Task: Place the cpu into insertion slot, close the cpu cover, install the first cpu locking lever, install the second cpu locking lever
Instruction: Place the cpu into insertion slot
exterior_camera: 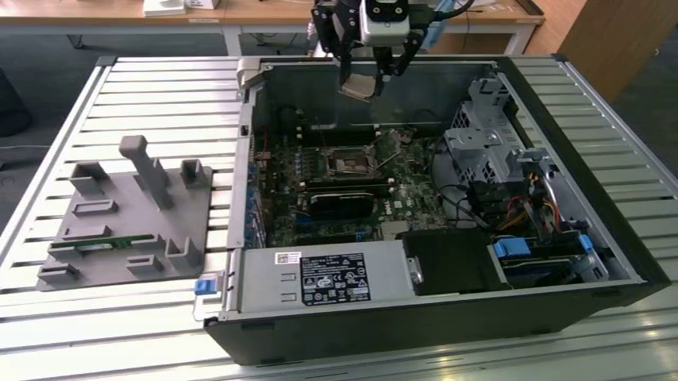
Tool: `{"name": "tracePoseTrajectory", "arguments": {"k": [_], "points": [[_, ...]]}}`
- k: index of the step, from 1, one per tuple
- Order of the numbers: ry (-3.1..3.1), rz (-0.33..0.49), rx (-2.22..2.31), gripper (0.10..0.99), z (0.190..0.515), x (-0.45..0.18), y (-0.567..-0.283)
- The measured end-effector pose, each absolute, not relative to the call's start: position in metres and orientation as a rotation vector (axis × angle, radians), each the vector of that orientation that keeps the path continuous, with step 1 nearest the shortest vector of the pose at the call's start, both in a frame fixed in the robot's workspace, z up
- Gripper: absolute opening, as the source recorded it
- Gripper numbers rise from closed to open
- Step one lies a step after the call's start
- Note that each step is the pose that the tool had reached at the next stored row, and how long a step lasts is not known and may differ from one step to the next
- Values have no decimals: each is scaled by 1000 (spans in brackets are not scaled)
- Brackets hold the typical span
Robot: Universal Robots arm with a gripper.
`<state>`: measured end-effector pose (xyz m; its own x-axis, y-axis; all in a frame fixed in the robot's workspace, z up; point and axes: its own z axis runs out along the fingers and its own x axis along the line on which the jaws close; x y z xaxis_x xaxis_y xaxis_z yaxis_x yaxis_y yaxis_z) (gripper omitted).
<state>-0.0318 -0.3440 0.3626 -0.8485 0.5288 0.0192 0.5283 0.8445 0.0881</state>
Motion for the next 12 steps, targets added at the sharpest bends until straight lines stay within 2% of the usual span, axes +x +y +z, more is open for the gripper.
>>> {"name": "tracePoseTrajectory", "arguments": {"k": [12], "points": [[2989, 141, 931, 537, 362, -32, -344]]}}
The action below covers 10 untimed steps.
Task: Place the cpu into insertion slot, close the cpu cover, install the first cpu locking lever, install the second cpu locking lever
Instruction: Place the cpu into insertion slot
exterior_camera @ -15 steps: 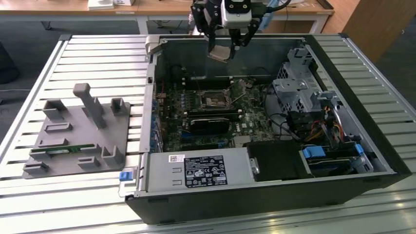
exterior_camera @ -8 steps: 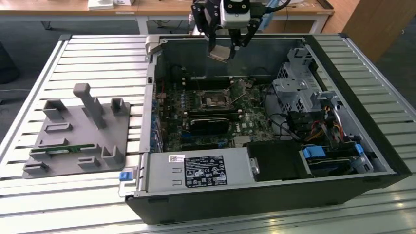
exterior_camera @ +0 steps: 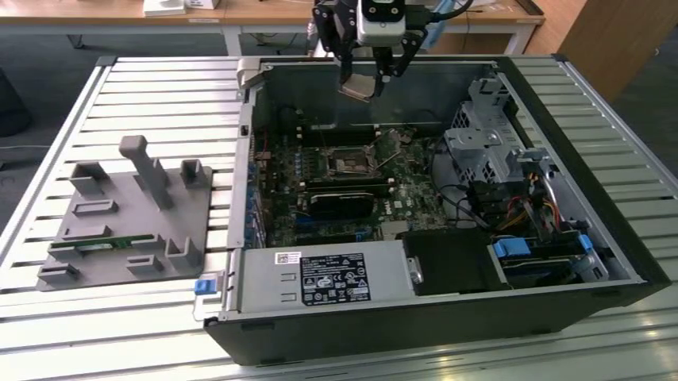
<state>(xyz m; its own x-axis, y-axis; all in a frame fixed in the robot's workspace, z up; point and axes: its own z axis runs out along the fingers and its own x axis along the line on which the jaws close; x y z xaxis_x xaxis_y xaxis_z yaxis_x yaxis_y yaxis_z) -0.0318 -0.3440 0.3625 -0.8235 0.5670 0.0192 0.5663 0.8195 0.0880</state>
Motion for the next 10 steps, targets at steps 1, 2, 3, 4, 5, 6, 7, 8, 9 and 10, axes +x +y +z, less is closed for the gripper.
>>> {"name": "tracePoseTrajectory", "arguments": {"k": [1, 2, 3, 4, 5, 6, 7, 8, 9, 10], "points": [[2987, 141, 936, 537, 362, -32, -344], [2985, 141, 941, 537, 362, -32, -344], [2984, 141, 946, 537, 362, -32, -344], [2982, 141, 952, 537, 362, -32, -344], [2980, 141, 957, 537, 362, -32, -344], [2978, 141, 961, 537, 362, -32, -344], [2976, 141, 966, 537, 362, -32, -344], [2975, 141, 971, 537, 362, -32, -344], [2973, 141, 976, 537, 362, -32, -344], [2971, 141, 981, 537, 362, -32, -344]]}}
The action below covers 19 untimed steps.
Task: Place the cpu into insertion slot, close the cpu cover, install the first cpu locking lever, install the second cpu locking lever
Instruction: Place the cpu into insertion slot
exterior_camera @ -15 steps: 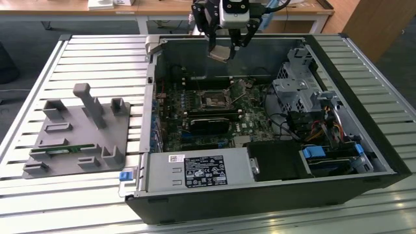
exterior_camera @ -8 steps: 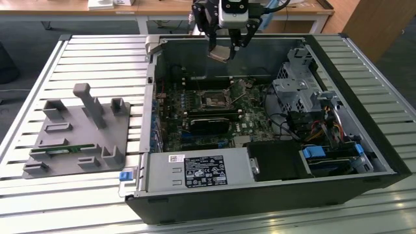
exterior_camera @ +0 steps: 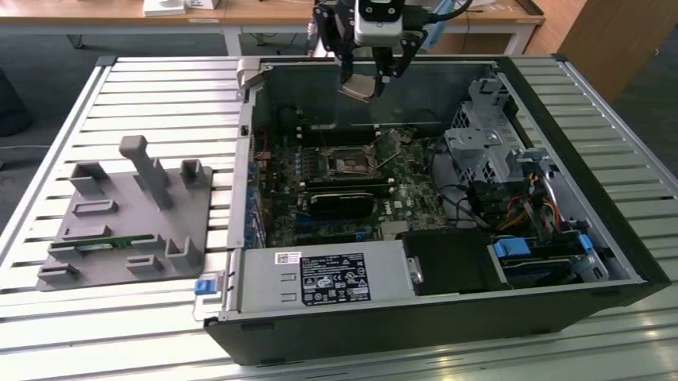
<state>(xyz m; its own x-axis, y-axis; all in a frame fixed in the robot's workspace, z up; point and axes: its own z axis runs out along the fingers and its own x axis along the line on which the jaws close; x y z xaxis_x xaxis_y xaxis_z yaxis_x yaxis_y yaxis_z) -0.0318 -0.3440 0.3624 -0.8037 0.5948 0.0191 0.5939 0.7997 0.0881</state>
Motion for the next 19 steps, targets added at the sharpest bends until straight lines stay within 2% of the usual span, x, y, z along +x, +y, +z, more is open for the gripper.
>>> {"name": "tracePoseTrajectory", "arguments": {"k": [19], "points": [[2934, 140, 1080, 537, 362, -32, -344]]}}
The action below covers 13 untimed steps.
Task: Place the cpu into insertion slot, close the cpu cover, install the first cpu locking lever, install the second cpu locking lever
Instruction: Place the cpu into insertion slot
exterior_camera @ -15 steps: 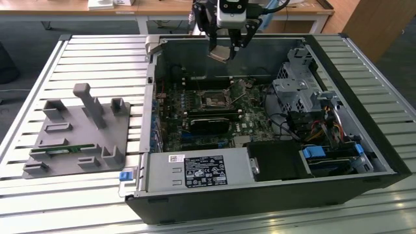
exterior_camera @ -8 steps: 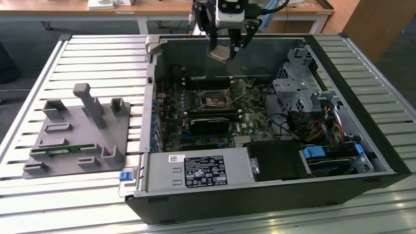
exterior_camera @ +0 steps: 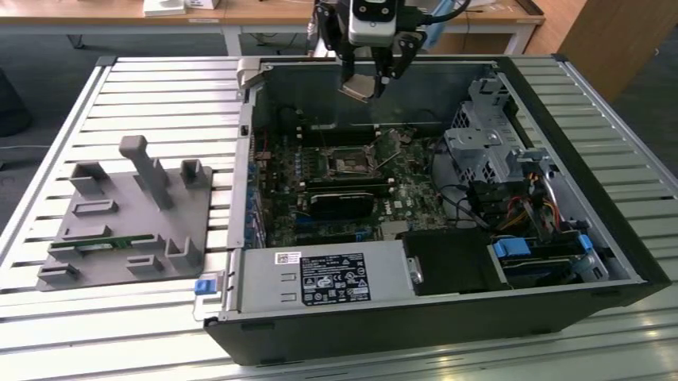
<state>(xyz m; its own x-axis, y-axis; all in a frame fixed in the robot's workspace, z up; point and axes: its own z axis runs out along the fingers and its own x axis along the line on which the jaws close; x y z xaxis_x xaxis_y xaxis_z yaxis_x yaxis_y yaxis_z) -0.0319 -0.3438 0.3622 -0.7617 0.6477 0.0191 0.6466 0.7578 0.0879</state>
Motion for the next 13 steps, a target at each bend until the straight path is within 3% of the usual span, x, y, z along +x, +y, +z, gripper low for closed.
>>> {"name": "tracePoseTrajectory", "arguments": {"k": [13], "points": [[2875, 139, 1217, 537, 361, -32, -344]]}}
